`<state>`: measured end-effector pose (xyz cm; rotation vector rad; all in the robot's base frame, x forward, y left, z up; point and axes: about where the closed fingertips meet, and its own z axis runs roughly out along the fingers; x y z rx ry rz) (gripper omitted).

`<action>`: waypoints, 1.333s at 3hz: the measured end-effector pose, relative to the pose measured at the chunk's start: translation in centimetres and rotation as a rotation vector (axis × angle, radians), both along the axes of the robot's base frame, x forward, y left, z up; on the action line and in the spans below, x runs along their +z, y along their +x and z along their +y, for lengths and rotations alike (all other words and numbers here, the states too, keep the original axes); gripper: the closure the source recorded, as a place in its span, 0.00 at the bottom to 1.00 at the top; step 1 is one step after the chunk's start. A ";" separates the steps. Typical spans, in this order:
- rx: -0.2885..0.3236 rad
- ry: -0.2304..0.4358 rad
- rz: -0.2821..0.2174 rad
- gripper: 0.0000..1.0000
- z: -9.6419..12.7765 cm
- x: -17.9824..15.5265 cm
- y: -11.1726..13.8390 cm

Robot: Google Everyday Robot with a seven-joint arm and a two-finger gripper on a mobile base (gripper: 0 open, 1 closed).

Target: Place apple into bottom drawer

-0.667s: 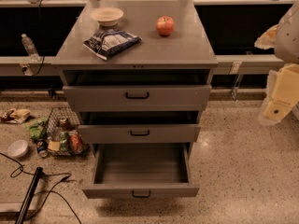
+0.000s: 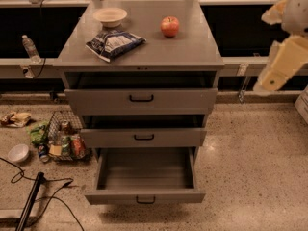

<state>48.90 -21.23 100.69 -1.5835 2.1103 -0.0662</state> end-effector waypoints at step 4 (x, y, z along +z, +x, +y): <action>-0.258 0.889 -0.281 0.00 5.3 1.8 25.3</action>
Offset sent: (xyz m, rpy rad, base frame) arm 0.3004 0.0541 0.0318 1.0516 -0.2762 -0.2822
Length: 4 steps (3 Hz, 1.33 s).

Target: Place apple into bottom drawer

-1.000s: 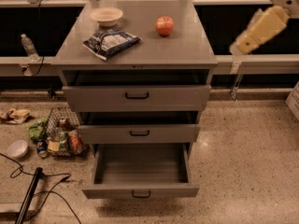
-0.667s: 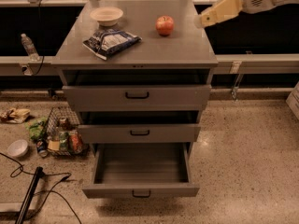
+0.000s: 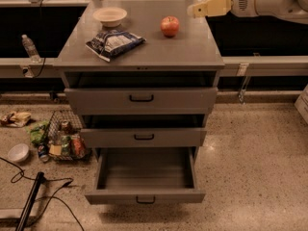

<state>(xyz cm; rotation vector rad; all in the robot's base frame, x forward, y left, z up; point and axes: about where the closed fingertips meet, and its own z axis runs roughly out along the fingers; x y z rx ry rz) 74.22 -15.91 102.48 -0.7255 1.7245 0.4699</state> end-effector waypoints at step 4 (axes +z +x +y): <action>-0.117 -0.048 -0.044 0.00 0.8 -10.0 8.0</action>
Offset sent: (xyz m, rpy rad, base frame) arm 0.0577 -0.0047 -0.1051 -0.0803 -0.0180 -0.1477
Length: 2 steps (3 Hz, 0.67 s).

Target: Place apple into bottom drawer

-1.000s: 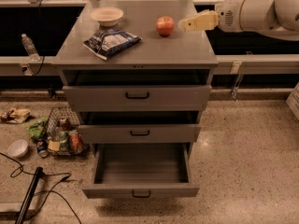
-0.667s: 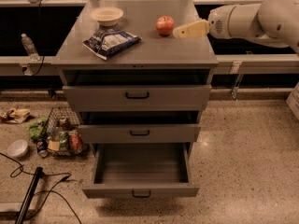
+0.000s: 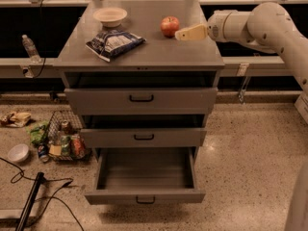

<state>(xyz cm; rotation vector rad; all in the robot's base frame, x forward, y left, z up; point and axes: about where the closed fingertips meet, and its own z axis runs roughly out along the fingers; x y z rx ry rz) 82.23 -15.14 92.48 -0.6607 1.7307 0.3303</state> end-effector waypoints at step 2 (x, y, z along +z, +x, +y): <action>-0.014 0.063 0.001 0.00 1.8 -2.4 5.5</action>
Offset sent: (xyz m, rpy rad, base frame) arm 0.1015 0.0222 -0.0416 0.0993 -0.0087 -0.0588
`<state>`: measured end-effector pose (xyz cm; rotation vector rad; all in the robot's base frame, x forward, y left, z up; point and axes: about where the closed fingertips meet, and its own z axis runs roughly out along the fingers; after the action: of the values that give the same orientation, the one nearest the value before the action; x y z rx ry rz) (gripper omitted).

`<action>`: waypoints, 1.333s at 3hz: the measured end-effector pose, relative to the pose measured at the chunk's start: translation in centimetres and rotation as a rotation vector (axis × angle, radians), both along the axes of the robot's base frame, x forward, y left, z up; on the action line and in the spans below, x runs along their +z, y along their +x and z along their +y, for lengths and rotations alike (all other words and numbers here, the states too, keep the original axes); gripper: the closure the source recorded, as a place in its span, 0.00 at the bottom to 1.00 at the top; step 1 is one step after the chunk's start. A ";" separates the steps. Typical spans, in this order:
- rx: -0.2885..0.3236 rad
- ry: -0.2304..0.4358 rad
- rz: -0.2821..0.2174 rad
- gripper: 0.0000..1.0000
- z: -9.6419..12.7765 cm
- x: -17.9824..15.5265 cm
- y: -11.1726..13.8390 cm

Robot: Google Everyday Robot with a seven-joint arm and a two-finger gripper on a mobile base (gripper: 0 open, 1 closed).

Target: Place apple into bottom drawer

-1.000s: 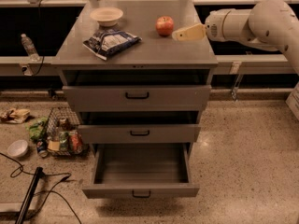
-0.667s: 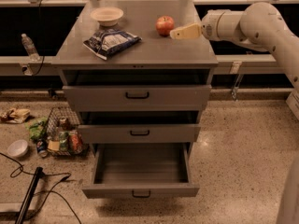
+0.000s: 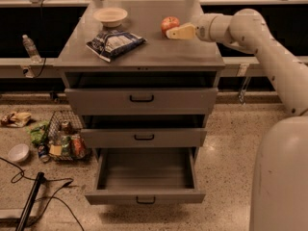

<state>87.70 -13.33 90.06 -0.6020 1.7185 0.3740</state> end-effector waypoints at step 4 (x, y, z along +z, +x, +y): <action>0.012 0.058 -0.013 0.17 4.7 -3.2 7.5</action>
Offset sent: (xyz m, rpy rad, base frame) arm 0.0803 0.0315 -0.0257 0.0546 -0.0114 -0.0258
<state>95.21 -8.63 86.82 -0.5716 1.6863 0.4253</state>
